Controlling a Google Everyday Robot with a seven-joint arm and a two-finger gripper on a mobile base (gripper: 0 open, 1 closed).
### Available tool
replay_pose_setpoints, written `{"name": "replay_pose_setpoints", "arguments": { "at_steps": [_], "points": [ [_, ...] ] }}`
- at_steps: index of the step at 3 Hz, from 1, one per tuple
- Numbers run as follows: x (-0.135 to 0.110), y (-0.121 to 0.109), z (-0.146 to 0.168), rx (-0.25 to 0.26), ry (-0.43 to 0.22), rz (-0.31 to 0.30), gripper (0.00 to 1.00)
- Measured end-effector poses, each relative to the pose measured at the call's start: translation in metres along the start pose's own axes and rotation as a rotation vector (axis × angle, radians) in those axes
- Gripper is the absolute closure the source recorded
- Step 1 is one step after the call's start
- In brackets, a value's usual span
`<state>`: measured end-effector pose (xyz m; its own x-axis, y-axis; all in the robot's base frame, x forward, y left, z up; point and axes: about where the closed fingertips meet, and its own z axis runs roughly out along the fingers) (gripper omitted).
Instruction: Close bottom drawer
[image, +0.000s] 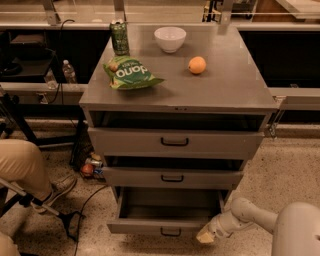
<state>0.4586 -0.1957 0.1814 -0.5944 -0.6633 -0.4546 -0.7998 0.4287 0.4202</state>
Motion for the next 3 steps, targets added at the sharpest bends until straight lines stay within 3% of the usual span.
{"name": "replay_pose_setpoints", "arguments": {
  "at_steps": [2,3],
  "points": [
    [-0.012,-0.002,0.001,0.029,-0.02,-0.048,1.0],
    [-0.024,-0.009,-0.002,0.074,-0.017,-0.115,1.0]
  ]
}}
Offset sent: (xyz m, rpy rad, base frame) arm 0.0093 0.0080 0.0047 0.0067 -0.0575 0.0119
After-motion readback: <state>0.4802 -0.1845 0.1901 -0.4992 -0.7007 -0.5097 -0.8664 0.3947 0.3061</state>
